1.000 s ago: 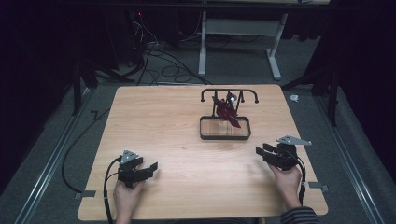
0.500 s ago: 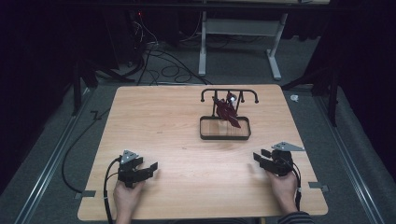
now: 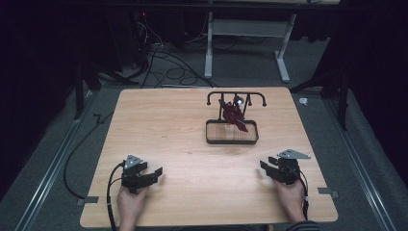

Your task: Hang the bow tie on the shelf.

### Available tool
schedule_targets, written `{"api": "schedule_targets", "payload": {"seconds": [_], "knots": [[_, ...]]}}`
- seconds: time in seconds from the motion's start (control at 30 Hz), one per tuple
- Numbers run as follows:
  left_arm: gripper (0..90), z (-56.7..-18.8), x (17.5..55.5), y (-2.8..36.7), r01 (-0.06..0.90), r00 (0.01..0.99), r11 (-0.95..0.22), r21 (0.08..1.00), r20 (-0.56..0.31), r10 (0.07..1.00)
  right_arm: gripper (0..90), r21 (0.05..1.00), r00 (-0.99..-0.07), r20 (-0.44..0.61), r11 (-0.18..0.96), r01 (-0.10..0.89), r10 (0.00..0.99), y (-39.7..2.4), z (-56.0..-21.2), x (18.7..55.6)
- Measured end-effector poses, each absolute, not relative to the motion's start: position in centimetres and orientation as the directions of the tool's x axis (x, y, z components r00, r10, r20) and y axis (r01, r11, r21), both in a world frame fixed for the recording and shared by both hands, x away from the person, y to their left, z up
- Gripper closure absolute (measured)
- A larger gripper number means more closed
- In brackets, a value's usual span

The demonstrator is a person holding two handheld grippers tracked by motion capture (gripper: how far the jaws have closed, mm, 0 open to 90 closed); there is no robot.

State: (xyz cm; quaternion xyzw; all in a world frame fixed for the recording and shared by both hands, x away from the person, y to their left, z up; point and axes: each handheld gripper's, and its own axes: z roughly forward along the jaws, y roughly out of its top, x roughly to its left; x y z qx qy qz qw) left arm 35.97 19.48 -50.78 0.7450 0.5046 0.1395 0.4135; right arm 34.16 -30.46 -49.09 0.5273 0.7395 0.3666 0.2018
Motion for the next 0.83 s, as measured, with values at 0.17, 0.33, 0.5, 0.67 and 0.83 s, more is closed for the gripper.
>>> {"api": "schedule_targets", "payload": {"seconds": [0.17,0.33,0.5,0.67,0.83], "knots": [[28.6,-50.8,36.0,19.5,0.636,0.452,-0.149,0.757,-0.209,0.867,55.9,0.746,-0.366,0.074,0.191,0.638,0.928,-30.1,-49.3,34.1],[28.6,-50.8,36.0,19.5,0.636,0.452,-0.149,0.757,-0.209,0.867,54.1,0.74,-0.373,0.062,0.208,0.64,0.926,-29.9,-50.1,34.1],[28.3,-50.8,36.0,19.5,0.637,0.452,-0.147,0.757,-0.212,0.866,50.4,0.736,-0.397,0.02,0.255,0.627,0.918,-29.5,-50.1,34.0],[28.2,-50.8,36.0,19.5,0.637,0.452,-0.147,0.757,-0.212,0.866,49.5,0.735,-0.399,-0.004,0.273,0.621,0.917,-29.2,-50.2,34.0],[28.2,-50.8,36.0,19.5,0.637,0.454,-0.147,0.756,-0.214,0.865,49.4,0.734,-0.4,-0.007,0.276,0.62,0.917,-29.2,-50.2,34.0]]}}
